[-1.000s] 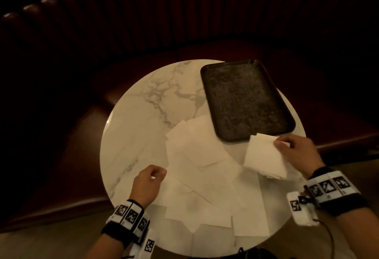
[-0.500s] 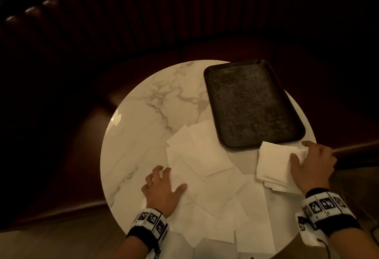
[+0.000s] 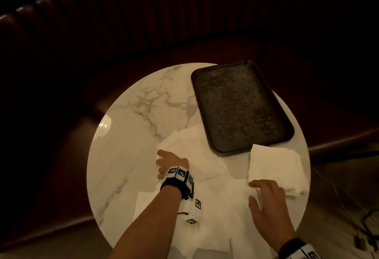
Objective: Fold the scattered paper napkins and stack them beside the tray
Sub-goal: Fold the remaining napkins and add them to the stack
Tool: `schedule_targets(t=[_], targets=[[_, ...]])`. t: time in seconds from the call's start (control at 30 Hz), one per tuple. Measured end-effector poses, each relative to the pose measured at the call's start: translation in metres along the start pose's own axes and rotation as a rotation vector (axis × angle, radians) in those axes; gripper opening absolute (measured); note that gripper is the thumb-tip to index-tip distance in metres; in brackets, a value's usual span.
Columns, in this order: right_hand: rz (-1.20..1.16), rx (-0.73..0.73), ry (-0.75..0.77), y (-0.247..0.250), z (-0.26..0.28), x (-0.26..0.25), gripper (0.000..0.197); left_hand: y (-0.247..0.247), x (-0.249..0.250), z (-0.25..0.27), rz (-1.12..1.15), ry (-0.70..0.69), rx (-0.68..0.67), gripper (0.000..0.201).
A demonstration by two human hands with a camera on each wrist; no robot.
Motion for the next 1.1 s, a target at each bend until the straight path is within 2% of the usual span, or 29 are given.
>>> schedule_targets(t=[0.13, 0.27, 0.4, 0.47, 0.57, 0.67, 0.77, 0.83, 0.97, 1.03, 1.1], targets=[[-0.026, 0.006, -0.019, -0.002, 0.003, 0.004, 0.037, -0.002, 0.006, -0.011, 0.106, -0.008, -0.030, 0.083], [-0.041, 0.002, -0.020, -0.002, -0.002, 0.004, 0.036, 0.002, 0.001, -0.028, 0.295, 0.074, -0.062, 0.071], [-0.077, -0.013, 0.003, -0.007, -0.008, -0.006, 0.035, -0.007, 0.003, -0.041, 0.394, 0.061, -0.227, 0.061], [-0.083, -0.018, 0.035, -0.010, -0.009, -0.015, 0.035, -0.011, 0.001, -0.045, 0.440, 0.065, -0.325, 0.048], [-0.108, -0.028, 0.063, -0.016, -0.009, -0.025, 0.037, -0.002, 0.001, -0.043, 0.468, 0.043, -0.383, 0.009], [-0.127, -0.070, 0.078, -0.023, -0.009, -0.033, 0.038, 0.016, -0.007, -0.041, 0.514, 0.018, -0.409, 0.019], [-0.164, -0.130, 0.097, -0.030, -0.013, -0.048, 0.036, 0.045, -0.022, -0.026, 0.679, -0.028, -0.466, 0.014], [-0.215, -0.169, 0.118, -0.036, -0.021, -0.067, 0.031, 0.066, -0.031, -0.009, 0.757, -0.128, -0.506, 0.010], [-0.276, -0.156, 0.242, -0.045, -0.044, -0.119, 0.027, 0.097, -0.046, 0.016, 0.700, -0.324, -0.515, 0.011], [-0.316, -0.151, 0.230, -0.052, -0.053, -0.140, 0.030, 0.109, -0.049, 0.033, 0.676, -0.401, -0.551, 0.008], [-0.400, -0.187, 0.145, -0.060, -0.059, -0.155, 0.040, 0.122, -0.054, 0.049, 0.715, -0.456, -0.613, 0.028]])
Point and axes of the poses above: each hand's wrist, its own z-axis away from the middle knuckle, its own y-axis out of the back of the hand, x = y × z, the point moved 8 cm from there along -z, towards the middle knuckle, and after that the axes turned 13 degrees about y, right-handed, at the moved point
